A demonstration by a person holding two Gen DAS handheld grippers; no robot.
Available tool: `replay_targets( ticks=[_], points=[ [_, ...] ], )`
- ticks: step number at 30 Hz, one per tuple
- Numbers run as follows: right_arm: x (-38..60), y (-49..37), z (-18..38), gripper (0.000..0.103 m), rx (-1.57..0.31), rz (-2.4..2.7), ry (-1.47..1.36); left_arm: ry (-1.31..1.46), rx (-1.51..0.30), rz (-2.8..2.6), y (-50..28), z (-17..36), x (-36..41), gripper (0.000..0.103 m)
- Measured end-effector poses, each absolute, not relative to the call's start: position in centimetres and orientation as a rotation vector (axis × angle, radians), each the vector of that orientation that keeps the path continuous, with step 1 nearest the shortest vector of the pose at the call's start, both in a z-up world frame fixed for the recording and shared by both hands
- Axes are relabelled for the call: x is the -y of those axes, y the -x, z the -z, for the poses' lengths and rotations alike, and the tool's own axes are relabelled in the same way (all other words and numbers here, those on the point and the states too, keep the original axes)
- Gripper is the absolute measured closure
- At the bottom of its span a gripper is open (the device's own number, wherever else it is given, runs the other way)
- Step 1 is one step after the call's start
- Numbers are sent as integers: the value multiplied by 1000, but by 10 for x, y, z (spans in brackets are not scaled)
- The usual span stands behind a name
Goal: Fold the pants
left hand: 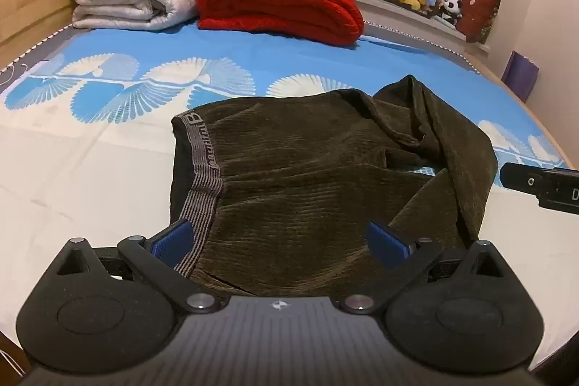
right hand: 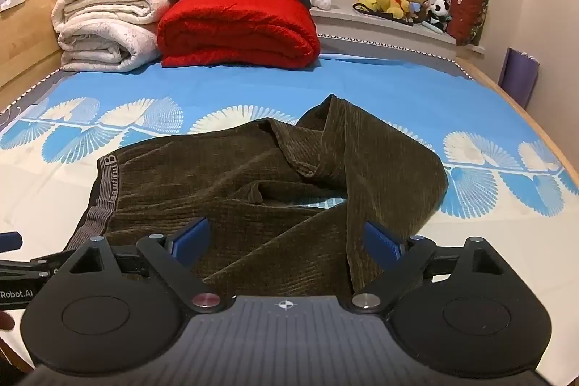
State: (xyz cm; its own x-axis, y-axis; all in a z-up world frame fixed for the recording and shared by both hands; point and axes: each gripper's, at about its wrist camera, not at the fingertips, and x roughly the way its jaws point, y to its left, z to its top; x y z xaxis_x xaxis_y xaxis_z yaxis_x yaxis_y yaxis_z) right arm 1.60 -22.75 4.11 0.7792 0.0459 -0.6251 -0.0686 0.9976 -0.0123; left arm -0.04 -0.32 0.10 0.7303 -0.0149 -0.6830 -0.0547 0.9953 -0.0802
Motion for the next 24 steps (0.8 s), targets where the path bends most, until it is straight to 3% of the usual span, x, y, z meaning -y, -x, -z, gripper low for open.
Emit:
replay_targets(
  ticks=[24],
  points=[
    [222,-18,-40,10,-705,-66,62,149,-802,-24,-3,3,-6,1]
  ],
)
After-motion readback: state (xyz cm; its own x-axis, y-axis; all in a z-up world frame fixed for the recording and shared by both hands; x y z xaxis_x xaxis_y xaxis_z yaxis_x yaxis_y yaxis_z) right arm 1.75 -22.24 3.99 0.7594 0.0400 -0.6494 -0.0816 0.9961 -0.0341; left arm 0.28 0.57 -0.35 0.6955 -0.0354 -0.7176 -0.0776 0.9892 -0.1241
